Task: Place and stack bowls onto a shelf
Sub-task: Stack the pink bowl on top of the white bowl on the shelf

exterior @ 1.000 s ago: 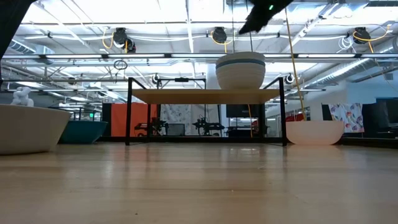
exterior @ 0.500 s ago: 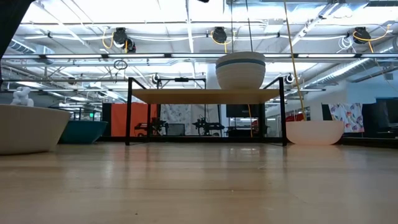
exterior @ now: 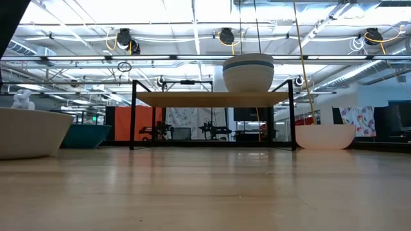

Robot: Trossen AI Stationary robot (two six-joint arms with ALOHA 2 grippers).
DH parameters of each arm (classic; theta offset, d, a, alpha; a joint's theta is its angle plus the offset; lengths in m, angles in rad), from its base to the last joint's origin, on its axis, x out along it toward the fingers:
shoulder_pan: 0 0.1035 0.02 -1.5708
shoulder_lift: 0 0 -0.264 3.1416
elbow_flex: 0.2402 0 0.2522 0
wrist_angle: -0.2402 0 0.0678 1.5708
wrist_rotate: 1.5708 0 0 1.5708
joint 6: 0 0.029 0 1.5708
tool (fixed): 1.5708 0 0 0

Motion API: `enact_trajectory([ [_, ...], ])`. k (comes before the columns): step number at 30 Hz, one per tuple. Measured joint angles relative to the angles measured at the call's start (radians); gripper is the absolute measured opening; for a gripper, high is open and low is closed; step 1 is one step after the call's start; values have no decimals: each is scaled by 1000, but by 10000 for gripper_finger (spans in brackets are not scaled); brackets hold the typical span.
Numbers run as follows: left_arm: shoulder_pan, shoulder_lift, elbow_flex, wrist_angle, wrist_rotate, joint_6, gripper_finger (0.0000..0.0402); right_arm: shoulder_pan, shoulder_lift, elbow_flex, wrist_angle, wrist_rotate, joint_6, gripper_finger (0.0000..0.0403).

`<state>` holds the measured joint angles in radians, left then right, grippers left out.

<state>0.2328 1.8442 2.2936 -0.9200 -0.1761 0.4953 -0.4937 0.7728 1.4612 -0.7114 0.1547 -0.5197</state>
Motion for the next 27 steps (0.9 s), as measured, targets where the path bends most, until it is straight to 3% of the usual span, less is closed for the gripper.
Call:
enact_trajectory([
  [9,-34,0,0,-40,0,-19,79,35,-2,0,-352,-28,86,70],
  [15,-35,0,0,-40,0,-127,79,48,1,0,-608,-130,-7,70],
  [19,-35,0,0,-49,0,-243,79,51,8,0,-786,-140,-77,70],
  [21,-39,0,0,-72,-2,-267,79,55,16,-2,-865,-179,-95,70],
  [27,-67,0,0,-127,-30,-268,79,100,12,-29,-859,-410,30,70],
])
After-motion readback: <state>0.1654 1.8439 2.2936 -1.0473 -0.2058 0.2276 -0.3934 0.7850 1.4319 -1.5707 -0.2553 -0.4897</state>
